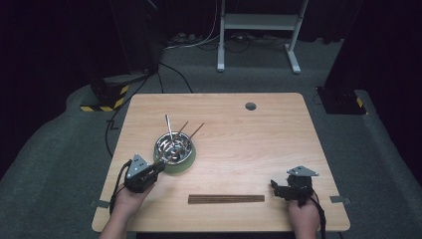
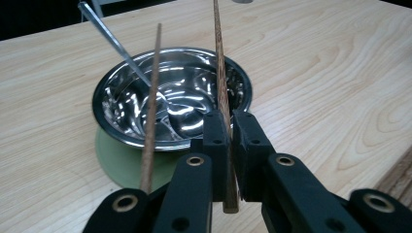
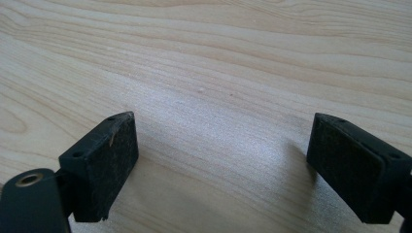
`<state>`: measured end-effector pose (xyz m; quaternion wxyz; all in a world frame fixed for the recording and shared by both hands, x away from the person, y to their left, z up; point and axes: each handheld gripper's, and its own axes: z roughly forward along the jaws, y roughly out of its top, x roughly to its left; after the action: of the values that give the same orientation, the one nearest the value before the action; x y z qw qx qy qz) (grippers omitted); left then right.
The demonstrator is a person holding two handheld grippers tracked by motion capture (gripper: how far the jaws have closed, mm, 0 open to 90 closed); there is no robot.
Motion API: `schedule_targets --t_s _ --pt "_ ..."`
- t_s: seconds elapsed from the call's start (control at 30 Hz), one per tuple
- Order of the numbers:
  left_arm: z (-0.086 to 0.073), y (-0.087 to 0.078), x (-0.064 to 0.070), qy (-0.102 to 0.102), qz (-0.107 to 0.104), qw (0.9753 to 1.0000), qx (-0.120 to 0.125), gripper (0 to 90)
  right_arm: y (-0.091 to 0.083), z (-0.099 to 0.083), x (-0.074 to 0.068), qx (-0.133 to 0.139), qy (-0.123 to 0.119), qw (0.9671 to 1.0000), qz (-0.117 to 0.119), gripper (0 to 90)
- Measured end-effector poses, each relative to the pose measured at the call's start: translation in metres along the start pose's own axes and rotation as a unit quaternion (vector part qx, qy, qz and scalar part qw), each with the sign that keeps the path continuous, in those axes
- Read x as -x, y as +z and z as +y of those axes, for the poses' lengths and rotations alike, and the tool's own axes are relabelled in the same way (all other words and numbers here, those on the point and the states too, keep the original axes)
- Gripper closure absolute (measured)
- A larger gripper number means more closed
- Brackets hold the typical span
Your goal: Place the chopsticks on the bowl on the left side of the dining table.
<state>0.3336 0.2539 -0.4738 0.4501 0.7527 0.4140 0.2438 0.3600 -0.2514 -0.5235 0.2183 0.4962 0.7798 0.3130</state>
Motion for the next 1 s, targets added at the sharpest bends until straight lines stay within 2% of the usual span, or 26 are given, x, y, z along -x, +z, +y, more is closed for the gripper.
schedule_targets --t_s 0.3,0.33,0.4,0.6,0.8,0.83,0.93,0.97,1.0 --pt "-0.005 0.001 -0.009 -0.009 0.02 0.9998 -0.005 84.3 0.0 0.0 0.0 0.0 0.001 1.0 0.0 10.8" --pt "-0.005 0.003 -0.007 -0.032 0.022 0.9992 0.009 84.4 0.0 0.0 0.0 0.0 0.0 1.0 0.0 10.8" --pt "-0.007 0.003 -0.01 -0.034 0.026 0.9991 0.006 84.3 0.0 0.0 0.0 0.0 0.001 1.0 0.0 10.8" --pt "-0.008 0.003 -0.014 -0.03 0.039 0.9988 -0.006 84.3 0.0 0.0 0.0 0.0 0.0 1.0 0.0 10.8" --pt "-0.008 0.006 -0.011 -0.022 0.057 0.9979 -0.018 84.3 0.0 0.0 0.0 0.0 -0.001 1.0 0.0 10.8" --pt "-0.008 0.007 -0.012 -0.015 0.061 0.9978 -0.021 84.3 0.0 0.0 0.0 0.0 -0.001 1.0 -0.001 10.8" --pt "-0.009 0.008 -0.009 -0.018 0.065 0.9974 -0.023 84.2 0.0 0.0 0.0 0.0 -0.001 1.0 0.0 10.8" --pt "-0.009 0.008 -0.01 -0.006 0.07 0.9972 -0.026 84.2 0.0 0.0 0.0 0.0 -0.001 1.0 -0.001 10.8" --pt "-0.008 0.009 -0.009 -0.004 0.071 0.9971 -0.027 84.2 0.0 0.0 0.0 0.0 -0.001 1.0 0.0 10.8"
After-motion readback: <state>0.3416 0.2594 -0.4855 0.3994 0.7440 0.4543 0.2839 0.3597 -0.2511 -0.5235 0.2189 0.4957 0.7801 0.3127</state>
